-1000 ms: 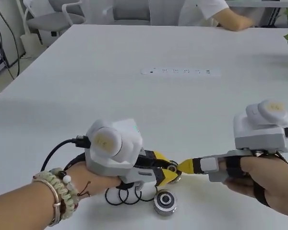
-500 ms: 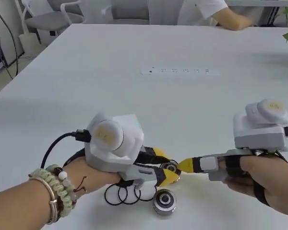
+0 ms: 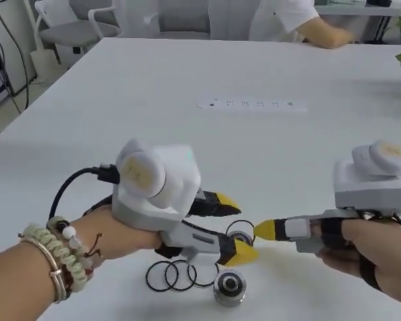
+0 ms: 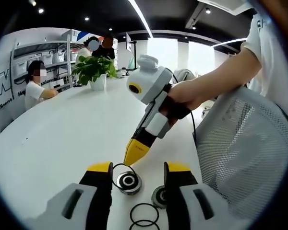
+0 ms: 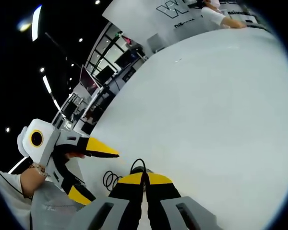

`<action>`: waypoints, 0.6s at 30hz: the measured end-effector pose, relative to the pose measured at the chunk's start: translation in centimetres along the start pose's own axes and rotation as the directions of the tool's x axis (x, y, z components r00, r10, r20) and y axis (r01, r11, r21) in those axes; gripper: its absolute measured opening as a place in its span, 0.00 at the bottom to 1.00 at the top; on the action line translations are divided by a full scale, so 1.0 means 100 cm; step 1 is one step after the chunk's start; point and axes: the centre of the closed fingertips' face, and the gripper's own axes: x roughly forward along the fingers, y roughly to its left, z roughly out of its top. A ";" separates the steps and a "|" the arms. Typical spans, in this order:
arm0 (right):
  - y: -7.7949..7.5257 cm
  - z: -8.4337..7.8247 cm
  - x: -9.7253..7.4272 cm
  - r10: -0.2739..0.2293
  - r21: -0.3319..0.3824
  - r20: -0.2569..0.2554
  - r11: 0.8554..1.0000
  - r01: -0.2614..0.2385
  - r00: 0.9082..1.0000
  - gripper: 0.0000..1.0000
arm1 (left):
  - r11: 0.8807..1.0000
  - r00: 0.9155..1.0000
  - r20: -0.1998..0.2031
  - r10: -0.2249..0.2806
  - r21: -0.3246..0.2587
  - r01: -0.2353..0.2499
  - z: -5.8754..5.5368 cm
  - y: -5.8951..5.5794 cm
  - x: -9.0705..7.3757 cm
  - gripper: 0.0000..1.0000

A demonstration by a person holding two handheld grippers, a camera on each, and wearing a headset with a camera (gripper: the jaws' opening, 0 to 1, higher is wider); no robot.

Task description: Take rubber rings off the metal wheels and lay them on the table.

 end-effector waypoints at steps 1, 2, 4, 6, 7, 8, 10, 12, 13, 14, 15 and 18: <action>0.000 0.000 0.000 0.001 0.002 0.001 1.000 -0.001 1.000 0.00 | 1.000 1.000 -0.002 -0.005 -0.004 0.005 0.002 -0.001 -0.001 0.41; 0.001 0.000 0.000 0.001 0.002 0.001 1.000 -0.001 1.000 0.00 | 1.000 1.000 -0.003 -0.005 -0.003 0.005 0.006 -0.002 -0.003 0.43; 0.001 0.000 -0.001 -0.003 -0.006 0.000 1.000 0.003 1.000 0.00 | 1.000 1.000 0.000 0.000 0.019 0.000 0.012 -0.002 -0.006 0.46; 0.002 0.001 -0.002 -0.010 -0.021 -0.001 1.000 0.010 1.000 0.00 | 1.000 1.000 -0.011 -0.003 0.024 0.003 0.016 -0.002 -0.009 0.48; 0.003 0.002 -0.002 -0.011 -0.029 -0.002 1.000 0.011 1.000 0.00 | 0.999 1.000 -0.018 -0.004 0.035 0.004 0.017 -0.002 -0.012 0.50; 0.003 0.002 -0.002 -0.012 -0.035 -0.003 0.999 0.012 1.000 0.00 | 0.999 1.000 -0.019 -0.002 0.041 0.003 0.018 -0.001 -0.014 0.51; 0.005 0.002 -0.002 -0.013 -0.048 -0.005 0.999 0.013 1.000 0.00 | 0.999 1.000 -0.021 -0.004 0.040 0.004 0.020 -0.002 -0.017 0.53; 0.007 0.004 -0.003 -0.015 -0.068 -0.006 0.998 0.015 1.000 0.00 | 0.999 1.000 -0.025 -0.004 0.035 0.005 0.021 -0.003 -0.022 0.55; 0.007 0.004 -0.004 -0.017 -0.080 -0.007 0.997 0.017 1.000 0.00 | 0.999 1.000 -0.023 0.001 0.044 0.000 0.023 -0.004 -0.024 0.57; 0.008 0.005 -0.005 -0.020 -0.090 -0.007 0.996 0.019 1.000 0.00 | 0.999 1.000 -0.024 0.004 0.051 -0.002 0.024 -0.004 -0.026 0.58; 0.008 0.006 -0.005 -0.023 -0.099 -0.006 0.995 0.023 1.000 0.00 | 0.998 1.000 -0.026 0.008 0.056 -0.007 0.026 -0.004 -0.029 0.60; 0.009 0.009 -0.009 -0.035 -0.132 0.000 0.991 0.035 0.999 0.00 | 0.997 0.999 -0.030 0.017 0.081 -0.014 0.033 -0.008 -0.038 0.64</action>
